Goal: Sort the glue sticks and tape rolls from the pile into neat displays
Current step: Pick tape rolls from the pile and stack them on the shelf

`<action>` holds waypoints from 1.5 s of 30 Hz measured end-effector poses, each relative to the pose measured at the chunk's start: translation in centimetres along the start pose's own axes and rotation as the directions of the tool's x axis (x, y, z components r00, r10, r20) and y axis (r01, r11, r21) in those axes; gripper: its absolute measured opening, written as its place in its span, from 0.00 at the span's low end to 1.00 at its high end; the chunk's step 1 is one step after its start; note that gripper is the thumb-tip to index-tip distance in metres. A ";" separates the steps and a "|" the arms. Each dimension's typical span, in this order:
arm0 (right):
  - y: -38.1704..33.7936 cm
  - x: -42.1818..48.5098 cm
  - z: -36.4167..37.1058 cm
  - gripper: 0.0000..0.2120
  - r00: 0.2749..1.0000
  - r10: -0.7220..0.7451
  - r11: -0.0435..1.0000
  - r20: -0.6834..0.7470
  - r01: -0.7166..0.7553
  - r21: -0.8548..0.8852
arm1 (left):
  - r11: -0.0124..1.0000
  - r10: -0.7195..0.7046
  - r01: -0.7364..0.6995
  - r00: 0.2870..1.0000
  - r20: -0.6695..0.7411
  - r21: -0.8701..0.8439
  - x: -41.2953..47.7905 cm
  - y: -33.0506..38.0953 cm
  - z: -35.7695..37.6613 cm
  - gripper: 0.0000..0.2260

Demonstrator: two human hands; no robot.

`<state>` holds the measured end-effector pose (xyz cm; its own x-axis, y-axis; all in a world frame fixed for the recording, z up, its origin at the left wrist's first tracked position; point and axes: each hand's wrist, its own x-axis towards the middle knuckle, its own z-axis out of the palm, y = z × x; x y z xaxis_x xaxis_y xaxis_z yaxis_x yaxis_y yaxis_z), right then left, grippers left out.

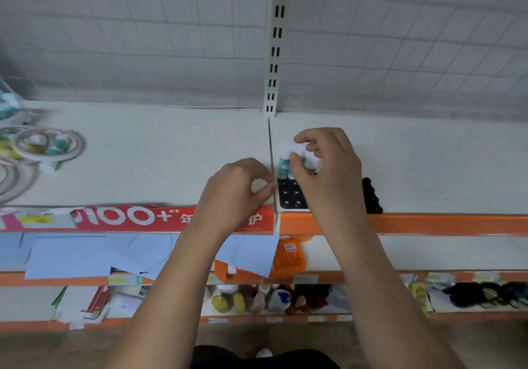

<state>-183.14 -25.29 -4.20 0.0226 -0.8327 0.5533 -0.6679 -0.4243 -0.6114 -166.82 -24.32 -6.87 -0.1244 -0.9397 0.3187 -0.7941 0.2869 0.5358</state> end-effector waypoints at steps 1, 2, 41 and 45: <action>-0.9 0.2 0.9 0.09 0.999 -0.025 0.999 0.033 0.024 0.021 | 0.998 -0.026 0.028 0.999 -0.034 0.051 -0.5 -0.7 -1.0 0.05; -1.9 0.4 2.0 0.08 0.995 -0.048 0.998 0.084 0.045 0.034 | 0.993 -0.054 0.060 0.996 -0.067 0.102 -0.9 -1.6 -2.0 0.05; -23.7 4.5 35.6 0.36 0.720 0.108 0.987 0.685 -0.162 0.015 | 0.820 -0.177 0.259 0.963 -0.205 0.510 -10.3 -28.4 -24.0 0.16; -23.3 4.6 34.6 0.33 0.758 0.080 0.978 0.647 -0.185 0.096 | 0.800 -0.247 0.278 0.960 -0.130 0.532 -10.3 -28.3 -23.5 0.25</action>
<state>-141.75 -31.55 -7.03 0.4449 -0.8956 0.0040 -0.5862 -0.2946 -0.7547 -129.09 -18.35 -6.92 0.1541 -0.9490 0.2751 -0.9863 -0.1309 0.1007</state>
